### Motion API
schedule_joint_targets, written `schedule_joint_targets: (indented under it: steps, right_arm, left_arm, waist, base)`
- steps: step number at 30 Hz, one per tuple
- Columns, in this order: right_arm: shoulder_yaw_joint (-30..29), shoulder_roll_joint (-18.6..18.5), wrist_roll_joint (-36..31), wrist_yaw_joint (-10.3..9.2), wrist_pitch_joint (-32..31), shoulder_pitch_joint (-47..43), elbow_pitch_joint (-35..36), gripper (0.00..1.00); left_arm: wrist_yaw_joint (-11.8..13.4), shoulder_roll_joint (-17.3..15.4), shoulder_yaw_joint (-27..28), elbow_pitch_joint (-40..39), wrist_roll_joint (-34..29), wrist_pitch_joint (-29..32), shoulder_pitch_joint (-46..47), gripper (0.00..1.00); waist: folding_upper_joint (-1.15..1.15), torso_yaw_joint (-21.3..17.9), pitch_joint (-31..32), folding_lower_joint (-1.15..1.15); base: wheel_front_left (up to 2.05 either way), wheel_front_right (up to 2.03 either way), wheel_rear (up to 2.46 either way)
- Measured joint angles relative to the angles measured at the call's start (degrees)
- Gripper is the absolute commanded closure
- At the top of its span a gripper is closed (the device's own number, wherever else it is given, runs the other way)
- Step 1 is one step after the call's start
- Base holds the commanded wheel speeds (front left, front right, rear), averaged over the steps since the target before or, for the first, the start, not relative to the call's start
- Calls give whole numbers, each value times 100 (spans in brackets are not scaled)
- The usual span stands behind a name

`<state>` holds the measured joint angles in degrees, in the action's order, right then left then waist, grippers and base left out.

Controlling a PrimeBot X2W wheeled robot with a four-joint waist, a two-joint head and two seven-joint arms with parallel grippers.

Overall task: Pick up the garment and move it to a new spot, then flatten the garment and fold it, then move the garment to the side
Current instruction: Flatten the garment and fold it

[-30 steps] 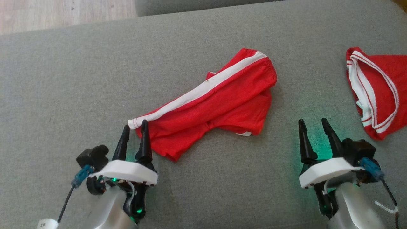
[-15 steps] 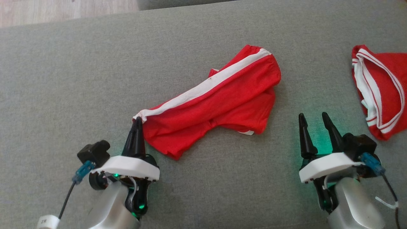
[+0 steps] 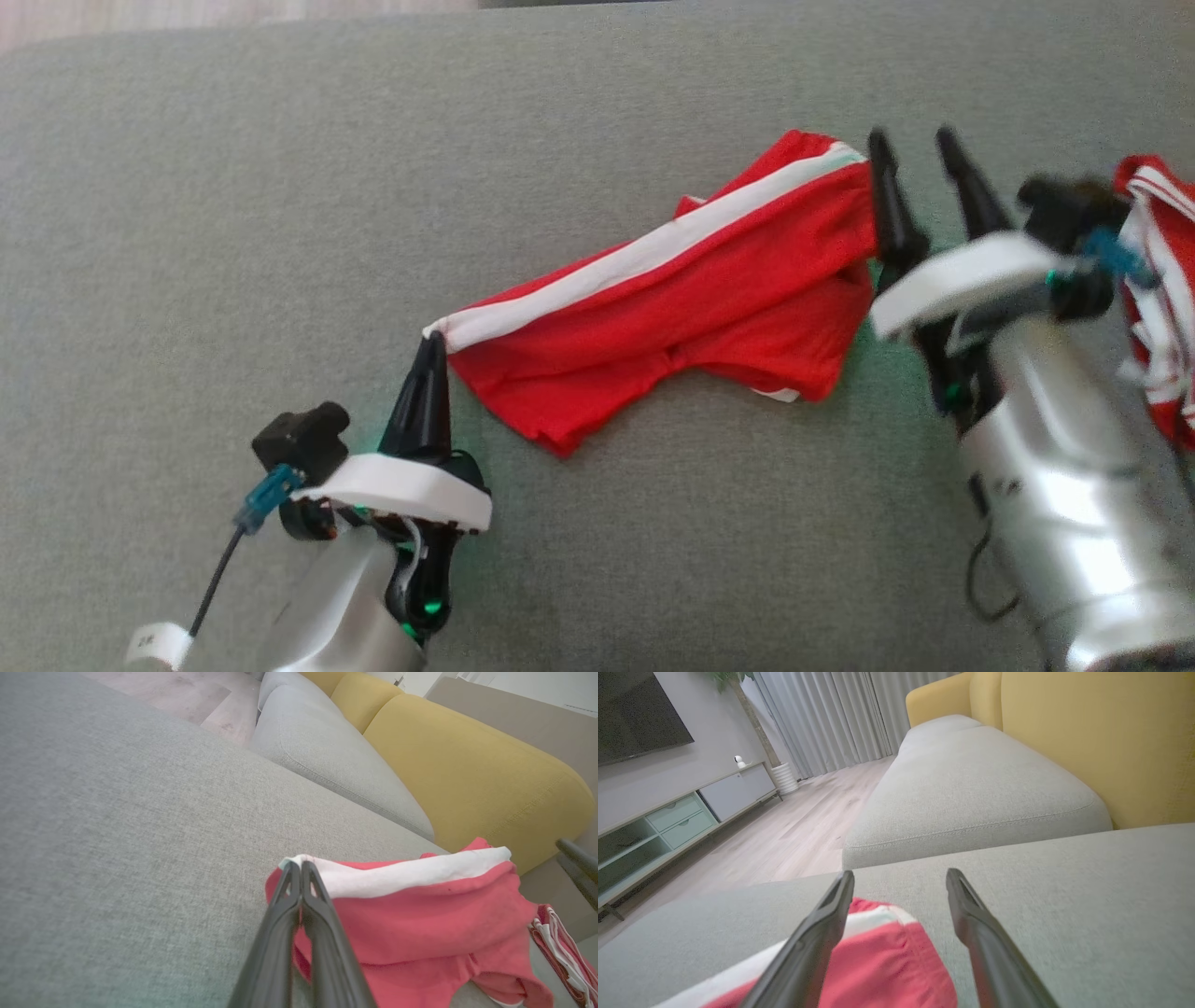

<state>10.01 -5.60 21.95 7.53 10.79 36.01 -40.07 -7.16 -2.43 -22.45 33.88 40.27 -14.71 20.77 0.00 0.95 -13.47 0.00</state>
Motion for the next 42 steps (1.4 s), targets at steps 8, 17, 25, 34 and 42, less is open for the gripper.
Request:
schedule_joint_targets:
  steps: [8,17,25,34,42]
  right_arm:
    - [1024,-784,531,0,-866,804,-703,0]
    - [2176,-1180,1185,0,-1066,861,-782,0]
    - [2837,-1354,1551,0,-1084,1337,-899,0]
    - [3384,-1381,1960,0,-1386,1522,-1234,0]
    - [3669,-1390,2242,0,-1411,1535,-1281,89]
  left_arm:
    - [-1,0,-235,-75,10,0,1,100]
    - [-1,0,-294,-78,-2,0,1,100]
    - [-1,0,-335,-80,-2,0,4,100]
    - [-1,0,-350,-81,1,0,4,100]
    - [-1,0,-353,-94,1,0,7,100]
  waist:
    - [0,286,-126,0]
    - [0,397,-213,0]
    - [0,518,-290,0]
    - [0,646,-313,0]
    - [0,674,-350,0]
  base:
    - [0,0,0]
    - [0,0,0]
    - [0,0,0]
    - [0,0,0]
    - [0,0,0]
